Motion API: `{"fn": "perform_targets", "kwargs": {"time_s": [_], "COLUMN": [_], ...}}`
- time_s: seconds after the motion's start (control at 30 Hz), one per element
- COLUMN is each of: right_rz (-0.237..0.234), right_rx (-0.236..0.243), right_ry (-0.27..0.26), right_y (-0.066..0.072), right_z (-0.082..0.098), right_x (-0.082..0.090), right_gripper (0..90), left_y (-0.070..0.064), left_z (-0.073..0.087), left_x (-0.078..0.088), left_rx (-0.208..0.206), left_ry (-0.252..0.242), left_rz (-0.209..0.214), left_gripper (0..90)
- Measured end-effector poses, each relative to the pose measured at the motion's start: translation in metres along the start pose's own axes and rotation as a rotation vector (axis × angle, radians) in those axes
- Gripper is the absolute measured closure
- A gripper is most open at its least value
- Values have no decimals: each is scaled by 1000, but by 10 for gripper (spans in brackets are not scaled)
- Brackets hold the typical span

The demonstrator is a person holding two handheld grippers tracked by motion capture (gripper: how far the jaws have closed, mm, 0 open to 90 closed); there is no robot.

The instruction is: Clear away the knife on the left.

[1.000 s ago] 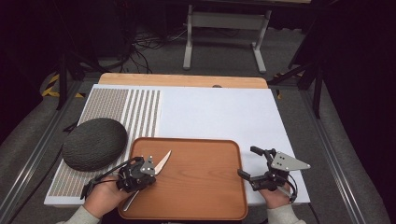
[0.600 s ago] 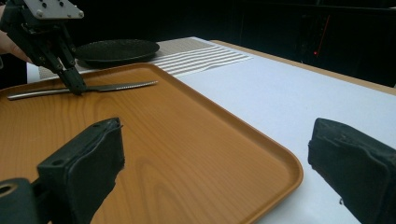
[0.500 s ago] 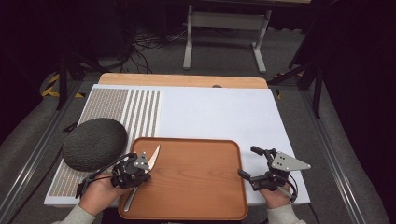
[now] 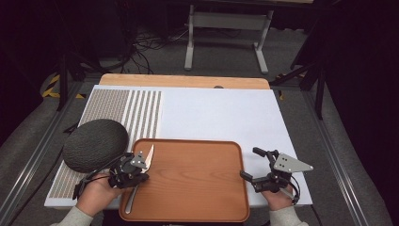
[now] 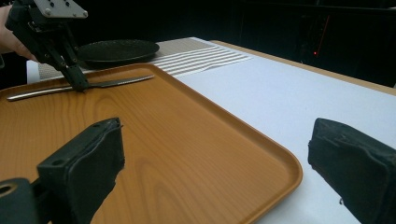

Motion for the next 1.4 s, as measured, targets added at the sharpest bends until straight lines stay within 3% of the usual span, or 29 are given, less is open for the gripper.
{"fn": "perform_targets", "kwargs": {"time_s": [0.63, 0.93, 1.07, 1.17, 1.3, 1.4], "right_rz": [-9, -14, -12, -13, -15, -13], "right_rx": [1, 0, 0, 3, 2, 7], "right_ry": [4, 5, 3, 3, 2, 1], "right_y": [-1, -1, -1, 0, 0, 1], "right_z": [-1, 0, -1, -1, -1, -2], "right_x": [-3, -4, -3, -4, -5, -5], "right_gripper": [40, 41, 41, 41, 40, 40], "left_y": [9, 11, 10, 11, 12, 12], "left_z": [10, 10, 9, 8, 8, 10], "left_x": [3, 3, 6, 12, 23, 29], "left_rx": [51, 56, 50, 62, 47, 14], "left_ry": [12, 15, -1, -49, -166, -252], "left_rz": [0, 6, 6, 19, 6, 18], "left_gripper": [897, 880, 789, 629, 365, 278]}}
Point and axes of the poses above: each handheld gripper's, and its own axes: x roughly backward along the jaws, z roughly out of its underside, y roughly to its left, the point moved 1 cm from there along -x, roughly forward along the jaws, and after that the axes turned 13 degrees about -z, right-handed, at the moved point
